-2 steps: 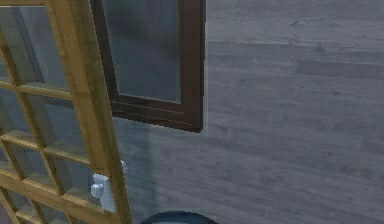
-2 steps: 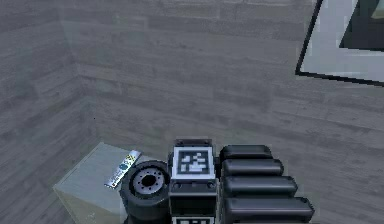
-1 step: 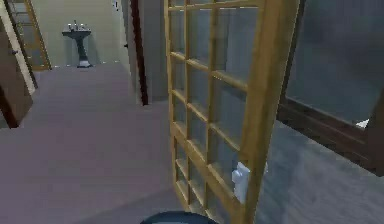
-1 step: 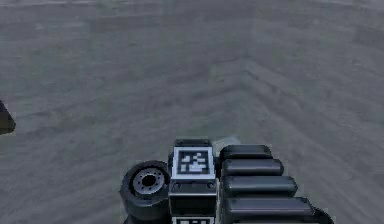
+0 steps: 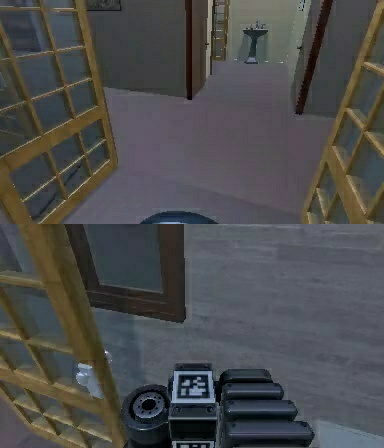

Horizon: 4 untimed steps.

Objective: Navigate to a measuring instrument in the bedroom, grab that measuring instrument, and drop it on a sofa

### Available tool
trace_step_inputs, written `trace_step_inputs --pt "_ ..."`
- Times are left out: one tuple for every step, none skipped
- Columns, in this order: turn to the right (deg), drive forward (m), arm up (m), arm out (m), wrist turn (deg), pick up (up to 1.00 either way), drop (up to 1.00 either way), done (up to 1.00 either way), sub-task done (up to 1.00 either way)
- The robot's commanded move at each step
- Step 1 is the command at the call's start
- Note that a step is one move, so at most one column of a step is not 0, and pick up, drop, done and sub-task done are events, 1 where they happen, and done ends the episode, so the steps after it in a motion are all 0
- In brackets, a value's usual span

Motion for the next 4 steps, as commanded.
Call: trace_step_inputs --pt "-27.0 0.0 0.0 0.0 0.0 0.0 0.0 0.0 0.0" --pt "0.0 0.05 0.0 0.0 0.0 0.0 0.0 0.0 0.0" --pt "36.0 0.0 0.0 0.0 0.0 0.0 0.0 0.0 0.0" --pt "0.0 1.0 0.0 0.0 0.0 0.0 0.0 0.0 0.0"
